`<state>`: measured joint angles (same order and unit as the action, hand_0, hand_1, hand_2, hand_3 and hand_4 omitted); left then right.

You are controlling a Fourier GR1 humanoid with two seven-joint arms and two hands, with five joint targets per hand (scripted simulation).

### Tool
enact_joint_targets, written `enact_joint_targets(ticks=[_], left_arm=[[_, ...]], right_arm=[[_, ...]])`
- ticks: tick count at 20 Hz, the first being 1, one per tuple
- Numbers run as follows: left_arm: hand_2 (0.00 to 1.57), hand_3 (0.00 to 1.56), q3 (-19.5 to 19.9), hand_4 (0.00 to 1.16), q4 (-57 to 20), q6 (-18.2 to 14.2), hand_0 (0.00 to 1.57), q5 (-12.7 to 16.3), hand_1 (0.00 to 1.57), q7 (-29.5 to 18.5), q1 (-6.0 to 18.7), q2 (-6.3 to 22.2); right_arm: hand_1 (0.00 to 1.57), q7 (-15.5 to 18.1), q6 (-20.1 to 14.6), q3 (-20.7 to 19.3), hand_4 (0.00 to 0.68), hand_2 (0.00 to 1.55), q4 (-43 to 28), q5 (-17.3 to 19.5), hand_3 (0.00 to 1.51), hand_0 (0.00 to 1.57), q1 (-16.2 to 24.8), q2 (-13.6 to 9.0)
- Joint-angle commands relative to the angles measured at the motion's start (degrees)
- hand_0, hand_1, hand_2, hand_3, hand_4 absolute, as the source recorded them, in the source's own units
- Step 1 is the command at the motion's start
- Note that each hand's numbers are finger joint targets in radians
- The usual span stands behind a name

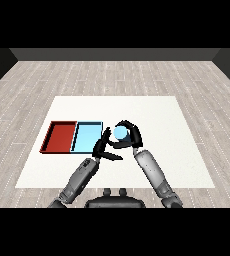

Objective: Pick the blue can and put it in the blue box

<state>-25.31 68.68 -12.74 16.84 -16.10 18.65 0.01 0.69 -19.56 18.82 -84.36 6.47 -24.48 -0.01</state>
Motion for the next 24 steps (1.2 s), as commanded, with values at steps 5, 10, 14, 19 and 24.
enact_joint_targets(ticks=[5,10,14,19,24], left_arm=[[0.0,0.0,-0.1,0.0,0.1,0.4,0.0,0.1,0.0,0.2,0.3,0.0],[0.0,0.0,-4.6,0.0,0.8,-3.0,0.0,2.2,0.0,-2.3,-1.1,0.0],[0.0,0.0,-3.5,0.0,-4.5,-0.9,0.0,2.9,0.0,-5.4,1.2,0.0],[0.0,0.0,-1.4,0.0,-6.4,2.2,0.0,5.2,0.0,-5.6,4.2,0.0],[0.0,0.0,-6.8,0.42,-4.4,-6.8,0.0,6.4,0.0,1.4,6.4,0.0]], right_arm=[[1.47,-2.4,4.2,-2.1,0.621,1.46,-3.8,-0.7,1.41,1.47,-0.8,-0.8],[1.46,4.3,-0.3,1.6,0.628,1.45,0.8,-4.6,1.39,1.46,2.4,0.0],[1.45,2.8,-2.1,2.7,0.602,1.45,0.4,-7.4,1.38,1.45,0.6,0.0],[1.44,7.9,-5.5,5.6,0.601,1.45,5.5,-12.1,1.39,1.44,-1.5,0.0],[1.48,8.9,-7.3,7.5,0.593,1.46,5.9,-15.7,1.39,1.48,-2.0,0.0]])
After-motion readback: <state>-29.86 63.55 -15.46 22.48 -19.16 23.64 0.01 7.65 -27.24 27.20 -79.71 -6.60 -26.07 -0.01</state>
